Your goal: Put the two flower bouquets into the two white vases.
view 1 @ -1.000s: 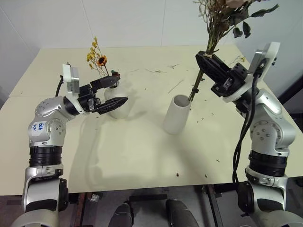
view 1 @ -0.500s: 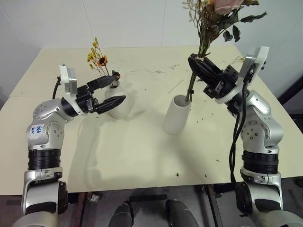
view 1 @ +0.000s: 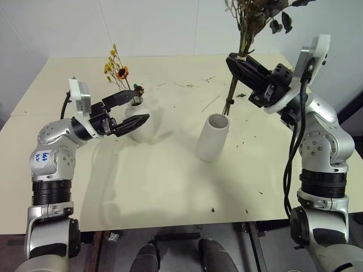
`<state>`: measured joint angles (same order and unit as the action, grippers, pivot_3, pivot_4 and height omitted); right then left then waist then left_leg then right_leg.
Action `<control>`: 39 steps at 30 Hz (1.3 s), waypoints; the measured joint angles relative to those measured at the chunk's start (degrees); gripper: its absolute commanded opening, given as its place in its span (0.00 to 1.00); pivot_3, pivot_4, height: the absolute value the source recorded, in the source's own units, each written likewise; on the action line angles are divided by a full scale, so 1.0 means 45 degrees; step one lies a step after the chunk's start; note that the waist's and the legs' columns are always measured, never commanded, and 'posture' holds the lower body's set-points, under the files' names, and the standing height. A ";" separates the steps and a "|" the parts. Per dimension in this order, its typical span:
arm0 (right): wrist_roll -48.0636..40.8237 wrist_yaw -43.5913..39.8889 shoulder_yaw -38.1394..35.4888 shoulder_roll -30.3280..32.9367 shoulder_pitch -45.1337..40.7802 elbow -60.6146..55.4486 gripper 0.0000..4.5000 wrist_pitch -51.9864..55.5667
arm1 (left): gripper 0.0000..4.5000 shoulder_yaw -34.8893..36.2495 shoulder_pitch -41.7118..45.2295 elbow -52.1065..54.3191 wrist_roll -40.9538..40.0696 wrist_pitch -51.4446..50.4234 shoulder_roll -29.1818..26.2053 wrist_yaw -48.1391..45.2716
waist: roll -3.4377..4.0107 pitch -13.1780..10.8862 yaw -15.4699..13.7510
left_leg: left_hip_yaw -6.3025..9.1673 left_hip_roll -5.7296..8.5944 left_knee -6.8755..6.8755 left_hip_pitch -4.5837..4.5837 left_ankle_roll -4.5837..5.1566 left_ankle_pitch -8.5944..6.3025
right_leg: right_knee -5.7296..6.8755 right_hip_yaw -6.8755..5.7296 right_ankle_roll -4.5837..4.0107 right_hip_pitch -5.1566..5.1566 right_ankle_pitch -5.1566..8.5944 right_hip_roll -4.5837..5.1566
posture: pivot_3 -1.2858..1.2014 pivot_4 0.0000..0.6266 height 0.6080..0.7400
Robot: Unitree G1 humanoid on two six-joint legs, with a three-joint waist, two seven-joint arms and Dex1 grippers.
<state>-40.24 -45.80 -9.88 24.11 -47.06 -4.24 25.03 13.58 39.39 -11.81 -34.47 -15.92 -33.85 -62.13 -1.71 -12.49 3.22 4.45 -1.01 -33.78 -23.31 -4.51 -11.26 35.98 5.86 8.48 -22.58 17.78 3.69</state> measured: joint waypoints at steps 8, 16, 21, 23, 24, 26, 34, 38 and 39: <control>0.0776 -0.0058 0.0261 -0.0497 0.1066 0.1294 0.17 -0.0661 | 1.00 0.0071 -0.0020 0.0009 -0.0011 0.0002 -0.0040 0.0025 | 0.0000 0.0000 -0.0030 | -0.0001 0.0002 -0.0001 -0.0005 0.0000 0.0000 | -0.0004 0.0000 0.0002 -0.0001 -0.0001 0.0002 | 0.52 0.24 1.00; 0.1094 -0.0522 0.0194 -0.0253 0.1369 0.1498 0.74 -0.1090 | 1.00 0.0240 -0.0113 0.0121 -0.0016 -0.0059 -0.0208 -0.0045 | 0.0000 0.0000 0.0002 | -0.0001 0.0000 -0.0001 -0.0004 0.0000 0.0000 | -0.0001 0.0000 0.0001 -0.0003 -0.0001 -0.0001 | 0.52 0.24 1.00; 0.0862 -0.0866 -0.0111 0.0792 0.1646 0.0957 0.99 -0.0836 | 1.00 0.0244 -0.0117 0.0182 -0.0078 -0.0331 -0.0662 -0.0398 | 0.0000 -0.0001 -0.0019 | -0.0001 0.0000 0.0007 -0.0008 -0.0001 -0.0001 | -0.0012 0.0000 0.0000 -0.0003 0.0001 0.0000 | 0.52 0.24 1.00; 0.0664 -0.1098 -0.0391 0.1359 0.1802 0.0730 0.99 -0.0573 | 1.00 0.0249 -0.0233 0.0494 -0.0198 -0.0619 -0.0982 -0.0611 | -0.0001 -0.0001 -0.0022 | -0.0001 0.0000 0.0009 -0.0010 -0.0001 -0.0003 | -0.0021 0.0000 -0.0001 -0.0002 0.0001 0.0001 | 0.52 0.24 1.00; 0.0568 -0.1199 -0.0512 0.1671 0.1874 0.0653 0.99 -0.0466 | 1.00 0.0248 -0.0325 0.0620 -0.0284 -0.0778 -0.1172 -0.0741 | 0.0000 -0.0001 -0.0023 | -0.0003 0.0001 0.0011 -0.0009 0.0000 -0.0005 | -0.0023 0.0001 -0.0001 -0.0002 0.0001 0.0003 | 0.52 0.24 1.00; 0.0402 -0.1423 -0.0758 0.2160 0.2117 0.0467 0.99 -0.0224 | 1.00 0.0248 -0.0449 0.0775 -0.0332 -0.1030 -0.1410 -0.0935 | -0.0001 -0.0001 -0.0022 | -0.0004 0.0000 0.0010 -0.0007 0.0002 -0.0006 | -0.0022 0.0001 -0.0004 0.0000 0.0004 0.0001 | 0.52 0.24 1.00; 0.0109 -0.3964 -0.1104 0.5328 0.3971 -0.0393 0.99 0.0549 | 1.00 0.0233 -0.0801 0.0857 -0.0341 -0.1623 -0.2821 -0.2188 | -0.0001 -0.0002 -0.0020 | -0.0017 -0.0003 0.0006 -0.0004 0.0010 -0.0014 | -0.0028 0.0003 -0.0016 -0.0001 0.0011 0.0001 | 0.52 0.24 1.00; 0.0272 -0.5436 -0.1316 0.6452 0.4988 -0.0471 0.99 0.0214 | 1.00 0.0244 -0.0818 -0.0062 -0.0165 -0.1311 -0.3448 -0.2871 | -0.0001 -0.0002 -0.0001 | -0.0046 -0.0006 -0.0001 0.0004 0.0022 -0.0028 | -0.0035 0.0015 -0.0021 0.0000 0.0016 0.0005 | 0.52 0.24 1.00; 0.0356 -0.5583 -0.1360 0.6478 0.5077 -0.0434 0.99 0.0002 | 1.00 0.0241 -0.0818 -0.0166 -0.0127 -0.1229 -0.3448 -0.2944 | -0.0002 -0.0002 0.0001 | -0.0050 -0.0006 -0.0005 0.0004 0.0022 -0.0028 | -0.0035 0.0018 -0.0021 -0.0001 0.0015 0.0004 | 0.52 0.24 1.00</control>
<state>-38.64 -70.93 -16.00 53.26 -24.21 -6.20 25.04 14.67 35.71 -12.55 -35.04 -21.45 -49.37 -75.38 -1.71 -12.50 3.23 4.23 -1.03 -33.80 -23.30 -4.41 -11.38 35.82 5.94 8.39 -22.59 17.85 3.71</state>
